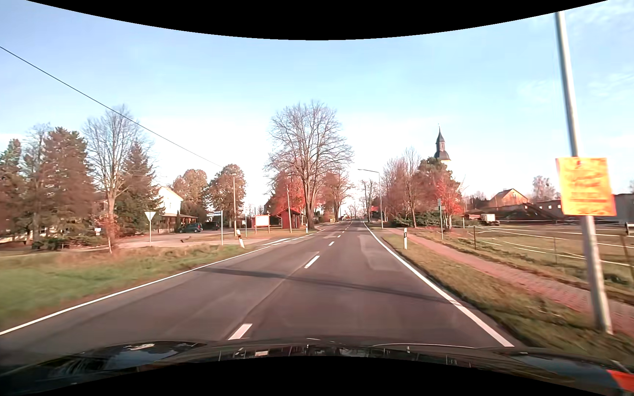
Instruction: Follow the waypoints while adhering to traffic rules and regulations
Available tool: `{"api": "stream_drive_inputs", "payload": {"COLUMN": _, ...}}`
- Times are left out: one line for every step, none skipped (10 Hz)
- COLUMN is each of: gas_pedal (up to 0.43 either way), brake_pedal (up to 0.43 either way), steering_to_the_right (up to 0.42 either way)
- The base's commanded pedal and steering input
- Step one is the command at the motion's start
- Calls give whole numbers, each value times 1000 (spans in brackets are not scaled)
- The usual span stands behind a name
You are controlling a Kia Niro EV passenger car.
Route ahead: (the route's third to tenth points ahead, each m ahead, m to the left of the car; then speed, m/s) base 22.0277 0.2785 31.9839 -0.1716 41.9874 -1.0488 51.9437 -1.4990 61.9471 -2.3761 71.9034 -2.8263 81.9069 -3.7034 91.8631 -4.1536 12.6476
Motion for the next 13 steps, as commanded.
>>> {"api": "stream_drive_inputs", "payload": {"gas_pedal": 110, "brake_pedal": 0, "steering_to_the_right": 33}}
{"api": "stream_drive_inputs", "payload": {"gas_pedal": 110, "brake_pedal": 0, "steering_to_the_right": 30}}
{"api": "stream_drive_inputs", "payload": {"gas_pedal": 118, "brake_pedal": 0, "steering_to_the_right": 25}}
{"api": "stream_drive_inputs", "payload": {"gas_pedal": 130, "brake_pedal": 0, "steering_to_the_right": 22}}
{"api": "stream_drive_inputs", "payload": {"gas_pedal": 130, "brake_pedal": 0, "steering_to_the_right": 20}}
{"api": "stream_drive_inputs", "payload": {"gas_pedal": 130, "brake_pedal": 0, "steering_to_the_right": 17}}
{"api": "stream_drive_inputs", "payload": {"gas_pedal": 130, "brake_pedal": 0, "steering_to_the_right": 14}}
{"api": "stream_drive_inputs", "payload": {"gas_pedal": 130, "brake_pedal": 0, "steering_to_the_right": 10}}
{"api": "stream_drive_inputs", "payload": {"gas_pedal": 130, "brake_pedal": 0, "steering_to_the_right": 7}}
{"api": "stream_drive_inputs", "payload": {"gas_pedal": 130, "brake_pedal": 0, "steering_to_the_right": 2}}
{"api": "stream_drive_inputs", "payload": {"gas_pedal": 130, "brake_pedal": 0, "steering_to_the_right": 2}}
{"api": "stream_drive_inputs", "payload": {"gas_pedal": 130, "brake_pedal": 0, "steering_to_the_right": 1}}
{"api": "stream_drive_inputs", "payload": {"gas_pedal": 130, "brake_pedal": 0, "steering_to_the_right": 1}}
